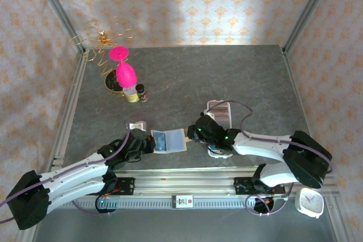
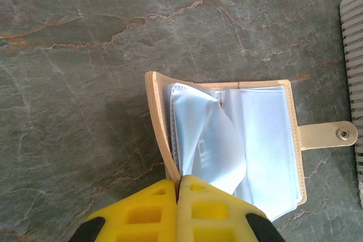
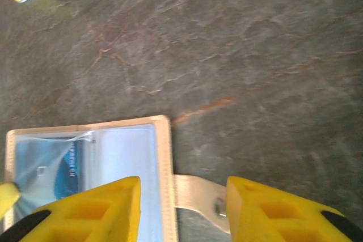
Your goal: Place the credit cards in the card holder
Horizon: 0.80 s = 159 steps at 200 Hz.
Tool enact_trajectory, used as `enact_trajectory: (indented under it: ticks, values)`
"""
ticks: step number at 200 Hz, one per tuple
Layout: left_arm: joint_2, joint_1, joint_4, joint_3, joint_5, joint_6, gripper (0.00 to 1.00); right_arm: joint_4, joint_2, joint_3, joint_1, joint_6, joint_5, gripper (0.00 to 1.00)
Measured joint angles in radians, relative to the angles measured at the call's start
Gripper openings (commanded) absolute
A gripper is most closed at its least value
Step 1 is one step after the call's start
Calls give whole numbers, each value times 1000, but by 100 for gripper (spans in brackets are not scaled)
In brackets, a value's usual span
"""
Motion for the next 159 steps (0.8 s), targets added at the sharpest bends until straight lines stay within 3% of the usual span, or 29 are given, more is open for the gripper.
enact_trajectory:
  ticks: [40,95,159]
  values:
    - [-4,0,-62,31,-16,17,0,8,-21,-31,-22,13,-32,42]
    - [-18,0,-94,43,-23,17,0,16,31,-31,-24,30,-92,28]
    - [-34,0,-107,44,-23,17,0,27,54,-31,-23,31,-136,18]
